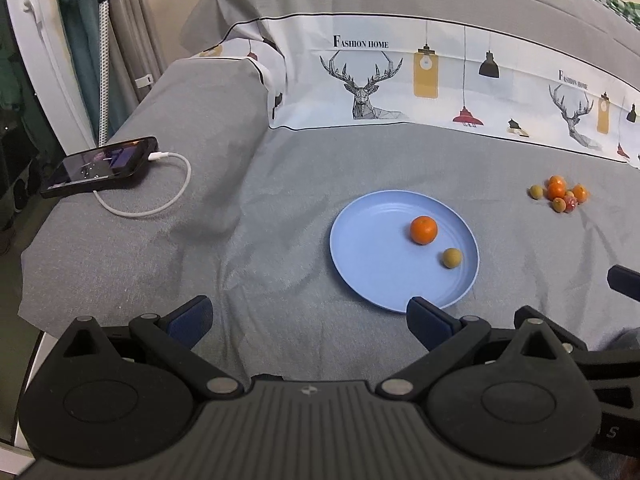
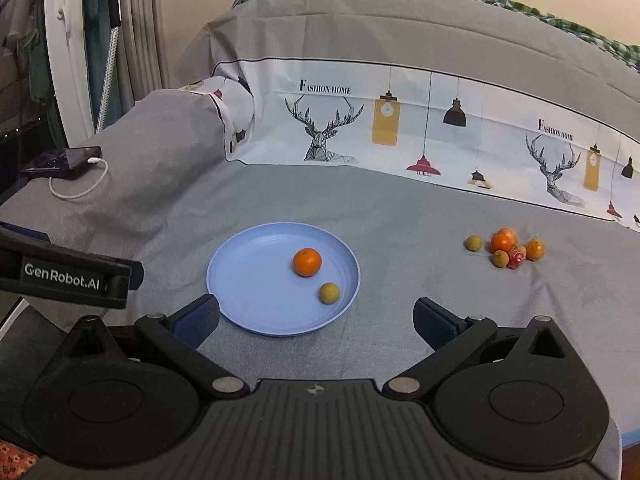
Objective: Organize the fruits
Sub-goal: 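Withdraw both open tools from the blue plate, then grasp a red fruit with the right tool while the left tool grasps a yellow fruit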
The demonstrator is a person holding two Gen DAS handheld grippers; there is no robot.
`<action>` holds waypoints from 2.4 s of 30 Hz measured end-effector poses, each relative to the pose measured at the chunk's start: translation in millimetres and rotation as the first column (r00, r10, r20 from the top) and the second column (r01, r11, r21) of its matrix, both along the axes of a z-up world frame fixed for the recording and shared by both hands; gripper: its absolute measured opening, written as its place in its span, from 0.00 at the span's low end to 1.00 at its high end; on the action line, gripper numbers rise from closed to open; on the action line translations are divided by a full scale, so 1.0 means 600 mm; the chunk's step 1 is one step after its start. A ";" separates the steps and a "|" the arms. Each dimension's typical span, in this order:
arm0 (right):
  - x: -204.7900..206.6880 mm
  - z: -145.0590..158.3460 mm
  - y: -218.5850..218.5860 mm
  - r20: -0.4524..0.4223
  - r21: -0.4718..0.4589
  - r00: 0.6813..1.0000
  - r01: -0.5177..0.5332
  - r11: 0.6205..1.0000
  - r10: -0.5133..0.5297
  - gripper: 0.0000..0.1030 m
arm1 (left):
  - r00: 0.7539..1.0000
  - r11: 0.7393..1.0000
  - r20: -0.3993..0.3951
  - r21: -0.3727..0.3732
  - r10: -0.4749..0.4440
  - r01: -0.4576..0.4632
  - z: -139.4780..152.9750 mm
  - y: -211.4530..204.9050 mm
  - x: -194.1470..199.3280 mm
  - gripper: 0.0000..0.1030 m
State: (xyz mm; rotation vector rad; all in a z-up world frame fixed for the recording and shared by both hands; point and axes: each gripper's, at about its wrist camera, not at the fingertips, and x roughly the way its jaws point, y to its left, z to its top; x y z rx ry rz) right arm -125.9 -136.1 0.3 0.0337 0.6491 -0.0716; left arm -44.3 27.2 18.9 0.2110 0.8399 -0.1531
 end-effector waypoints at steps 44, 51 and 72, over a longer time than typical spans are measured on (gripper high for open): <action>0.023 -0.020 -0.005 -0.050 0.016 0.999 0.010 1.000 -0.009 0.99 | 0.999 1.000 -0.041 0.025 -0.014 0.015 -0.023 -0.009 0.024 1.00; 0.030 -0.030 -0.015 -0.061 0.036 0.998 0.020 0.999 -0.018 0.99 | 0.998 0.999 -0.059 0.038 -0.016 0.018 -0.028 -0.019 0.036 1.00; 0.047 -0.078 -0.181 -0.036 0.100 0.963 0.271 0.958 -0.268 0.99 | 0.981 0.992 -0.160 0.040 -0.111 0.118 -0.054 -0.162 0.126 1.00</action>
